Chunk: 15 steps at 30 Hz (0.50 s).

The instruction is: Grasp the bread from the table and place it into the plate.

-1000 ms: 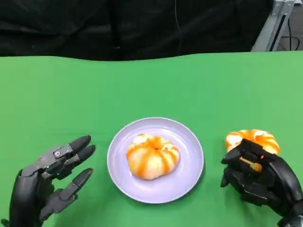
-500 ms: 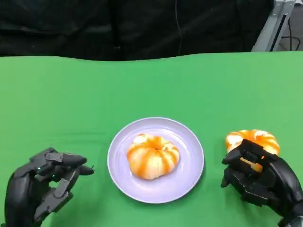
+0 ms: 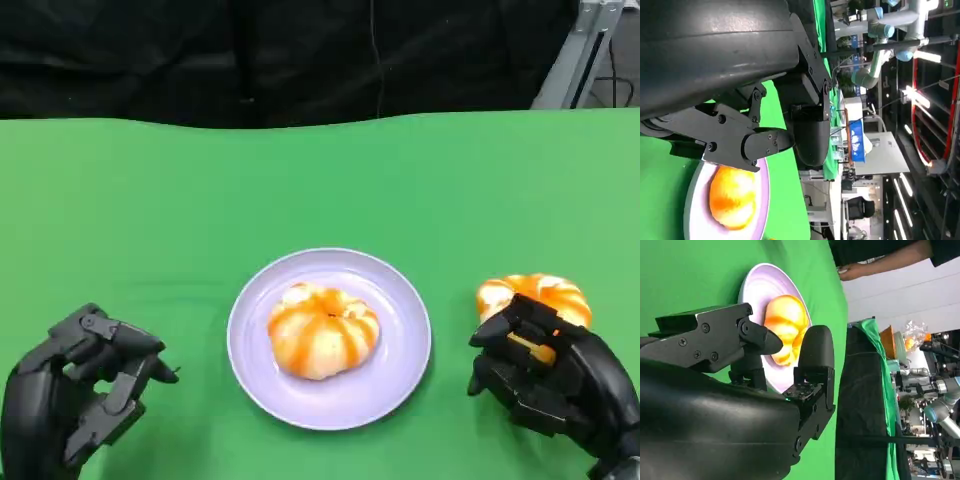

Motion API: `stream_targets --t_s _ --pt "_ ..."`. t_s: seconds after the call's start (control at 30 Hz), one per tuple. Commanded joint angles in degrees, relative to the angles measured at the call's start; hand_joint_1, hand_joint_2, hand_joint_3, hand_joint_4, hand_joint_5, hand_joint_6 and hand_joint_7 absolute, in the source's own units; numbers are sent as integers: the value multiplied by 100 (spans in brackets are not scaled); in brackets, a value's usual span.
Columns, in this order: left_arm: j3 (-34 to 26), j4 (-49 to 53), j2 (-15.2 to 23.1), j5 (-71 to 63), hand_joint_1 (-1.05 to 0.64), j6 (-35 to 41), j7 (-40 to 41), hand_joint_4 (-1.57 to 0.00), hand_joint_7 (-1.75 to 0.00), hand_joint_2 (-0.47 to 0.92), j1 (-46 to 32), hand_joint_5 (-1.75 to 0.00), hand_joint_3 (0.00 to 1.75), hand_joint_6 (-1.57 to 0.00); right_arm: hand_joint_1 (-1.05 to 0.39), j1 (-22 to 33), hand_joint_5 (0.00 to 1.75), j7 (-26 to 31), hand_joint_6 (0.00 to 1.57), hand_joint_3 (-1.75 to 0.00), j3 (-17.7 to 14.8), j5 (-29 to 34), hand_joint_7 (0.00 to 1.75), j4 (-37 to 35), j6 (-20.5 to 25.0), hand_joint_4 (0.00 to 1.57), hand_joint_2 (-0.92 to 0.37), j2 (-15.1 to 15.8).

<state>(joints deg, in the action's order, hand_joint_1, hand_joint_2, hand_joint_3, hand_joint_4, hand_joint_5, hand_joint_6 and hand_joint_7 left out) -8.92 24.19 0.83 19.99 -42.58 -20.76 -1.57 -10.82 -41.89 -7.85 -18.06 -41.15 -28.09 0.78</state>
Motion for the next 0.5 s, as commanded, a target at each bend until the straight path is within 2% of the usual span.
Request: stream_targets --t_s 0.03,0.5 --pt "-109 -67 12 -87 -5 20 101 -73 -130 92 -63 -158 55 -76 6 -35 170 0 54 -61 -38 -32 125 49 -54 47 -87 72" --pt "-144 -278 -35 -208 -6 188 255 -73 -133 92 -153 -156 54 -75 7 -52 172 -18 53 -62 -50 -19 127 35 -115 46 -87 93"
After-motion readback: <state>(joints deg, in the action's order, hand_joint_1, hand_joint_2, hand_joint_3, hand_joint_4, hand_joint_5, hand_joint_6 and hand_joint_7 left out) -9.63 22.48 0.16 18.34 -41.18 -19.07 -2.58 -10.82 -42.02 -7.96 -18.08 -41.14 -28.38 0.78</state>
